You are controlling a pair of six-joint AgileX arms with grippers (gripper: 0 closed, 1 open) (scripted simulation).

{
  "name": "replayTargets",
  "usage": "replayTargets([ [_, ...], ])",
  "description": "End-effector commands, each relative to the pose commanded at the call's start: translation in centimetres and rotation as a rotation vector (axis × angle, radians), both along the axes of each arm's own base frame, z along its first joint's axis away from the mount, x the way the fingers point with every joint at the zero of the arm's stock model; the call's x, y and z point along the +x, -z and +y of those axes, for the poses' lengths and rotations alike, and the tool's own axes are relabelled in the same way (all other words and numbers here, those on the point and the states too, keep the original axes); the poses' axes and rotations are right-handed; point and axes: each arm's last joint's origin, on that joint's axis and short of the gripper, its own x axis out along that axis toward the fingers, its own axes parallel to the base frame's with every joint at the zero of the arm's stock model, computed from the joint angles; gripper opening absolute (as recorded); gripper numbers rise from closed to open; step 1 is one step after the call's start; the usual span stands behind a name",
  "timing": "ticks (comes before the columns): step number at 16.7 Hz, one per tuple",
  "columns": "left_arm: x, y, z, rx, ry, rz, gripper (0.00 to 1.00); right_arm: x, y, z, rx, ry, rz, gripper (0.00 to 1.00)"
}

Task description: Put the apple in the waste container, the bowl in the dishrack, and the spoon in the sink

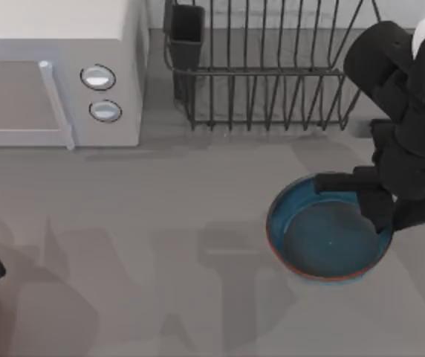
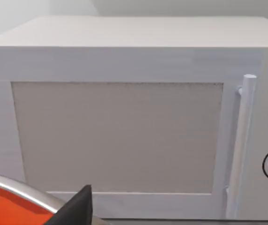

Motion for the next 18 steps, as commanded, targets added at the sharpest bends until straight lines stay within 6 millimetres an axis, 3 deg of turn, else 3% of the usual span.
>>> replayTargets([
  [6, 0.0, 0.0, 0.0, 0.000, 0.000, 0.000, 1.00, 0.0, -0.2, 0.1, 0.001, -0.003, -0.003, 0.00],
  [9, 0.0, 0.0, 0.0, 0.000, 0.000, 0.000, 1.00, 0.0, -1.0, 1.2, -0.013, -0.065, -0.112, 0.00],
  [14, 0.0, 0.0, 0.0, 0.000, 0.000, 0.000, 1.00, -0.3, -4.3, 5.7, -0.060, -0.244, -0.550, 0.00],
  [18, 0.0, 0.0, 0.0, 0.000, 0.000, 0.000, 1.00, -2.1, -8.9, 9.7, -0.080, -0.290, -1.002, 0.00],
])
